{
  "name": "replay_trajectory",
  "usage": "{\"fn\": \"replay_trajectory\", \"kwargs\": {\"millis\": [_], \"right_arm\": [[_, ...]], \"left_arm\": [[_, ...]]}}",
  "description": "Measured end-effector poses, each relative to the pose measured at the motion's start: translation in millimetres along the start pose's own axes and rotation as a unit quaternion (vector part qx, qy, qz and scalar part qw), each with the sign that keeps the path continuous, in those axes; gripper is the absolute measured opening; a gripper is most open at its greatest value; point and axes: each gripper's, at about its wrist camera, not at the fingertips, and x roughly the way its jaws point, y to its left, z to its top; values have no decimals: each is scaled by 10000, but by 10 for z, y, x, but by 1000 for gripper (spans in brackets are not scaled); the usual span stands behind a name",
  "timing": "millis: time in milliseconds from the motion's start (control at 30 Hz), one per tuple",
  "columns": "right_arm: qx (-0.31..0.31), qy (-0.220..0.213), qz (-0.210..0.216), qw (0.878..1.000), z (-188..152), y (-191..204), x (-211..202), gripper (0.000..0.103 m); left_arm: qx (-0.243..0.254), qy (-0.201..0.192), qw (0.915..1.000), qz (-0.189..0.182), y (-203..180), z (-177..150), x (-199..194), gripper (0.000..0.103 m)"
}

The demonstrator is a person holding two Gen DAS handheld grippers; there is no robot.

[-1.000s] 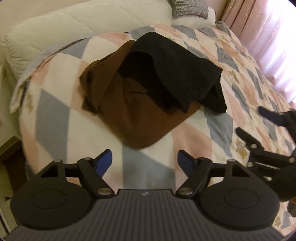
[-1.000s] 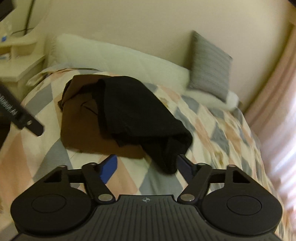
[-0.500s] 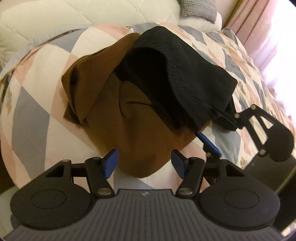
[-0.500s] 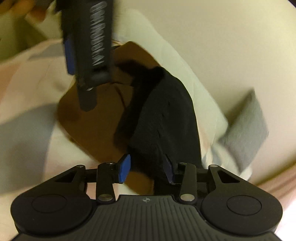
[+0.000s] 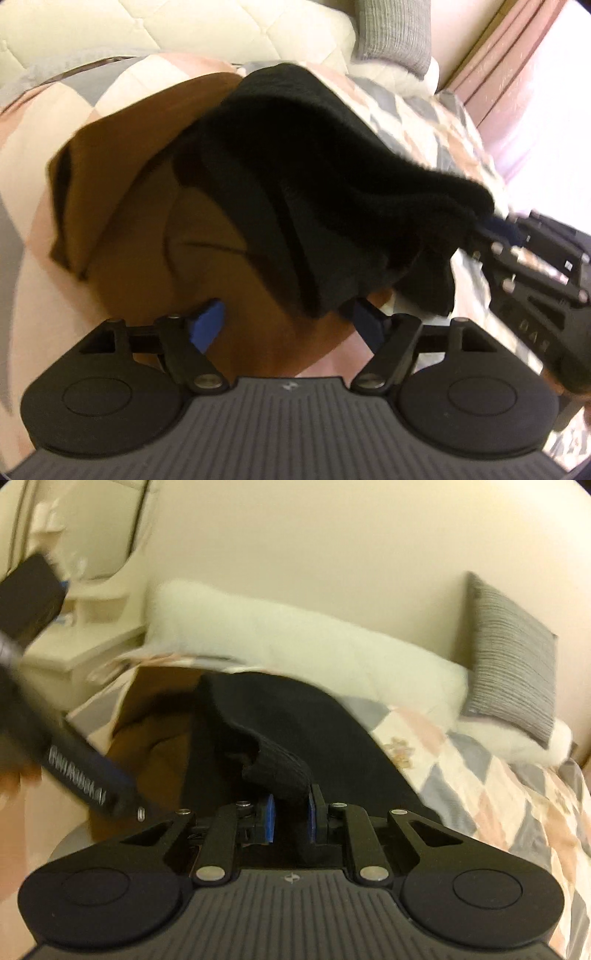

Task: Fold clothes
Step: 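Grasp the black trousers waistband with the left gripper while the right gripper grasps beside it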

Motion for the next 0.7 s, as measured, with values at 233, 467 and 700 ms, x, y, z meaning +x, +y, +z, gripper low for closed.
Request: {"fn": "replay_trajectory", "kwargs": {"millis": [233,467,700], "right_arm": [[3,157,-9,9999,-78,1,83,16],[425,110,-137,9989,-146,-217,-9,14],[-946,180,-186,9952,-187,132,174,34]], "left_arm": [[-396,-366,9978,-386,23,76,156,53],[-13,-579,9965,-600,-90,-8,186,14],[-32,-330,9987,-397,-79,85,295,19]]}}
